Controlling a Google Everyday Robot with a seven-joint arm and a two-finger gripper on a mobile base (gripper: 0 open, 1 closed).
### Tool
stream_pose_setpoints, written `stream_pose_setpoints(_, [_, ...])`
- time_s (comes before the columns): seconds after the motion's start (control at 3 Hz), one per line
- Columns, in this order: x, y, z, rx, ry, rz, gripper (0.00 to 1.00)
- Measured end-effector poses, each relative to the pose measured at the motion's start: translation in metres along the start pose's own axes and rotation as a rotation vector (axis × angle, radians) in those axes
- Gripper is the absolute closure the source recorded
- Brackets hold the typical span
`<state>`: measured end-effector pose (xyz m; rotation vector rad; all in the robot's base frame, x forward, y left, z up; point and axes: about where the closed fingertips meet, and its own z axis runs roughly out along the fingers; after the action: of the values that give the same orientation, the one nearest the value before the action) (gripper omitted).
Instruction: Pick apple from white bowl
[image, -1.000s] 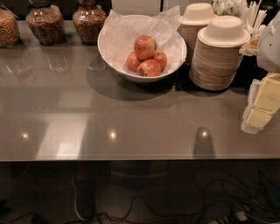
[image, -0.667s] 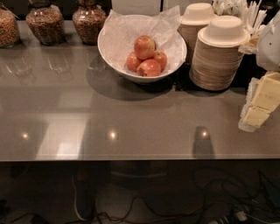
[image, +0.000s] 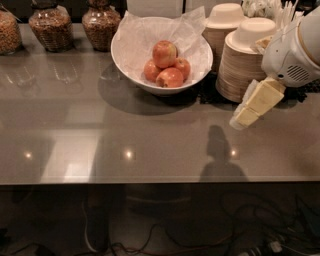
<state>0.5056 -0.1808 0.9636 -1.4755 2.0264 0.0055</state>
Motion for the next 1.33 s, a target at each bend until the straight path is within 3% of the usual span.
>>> stream_pose_setpoints(0.33, [-0.029, -0.037, 0.02, 0.087, -0.099, 0.006, 0.0])
stream_pose_setpoints(0.67, [-0.059, -0.072, 0.038, 0.143, -0.158, -0.002, 0.0])
stream_pose_setpoints(1.0, [-0.089, -0.097, 0.059, 0.159, -0.196, -0.017, 0.0])
stream_pose_setpoints(1.33, [-0.116, -0.113, 0.085, 0.143, -0.216, -0.025, 0.0])
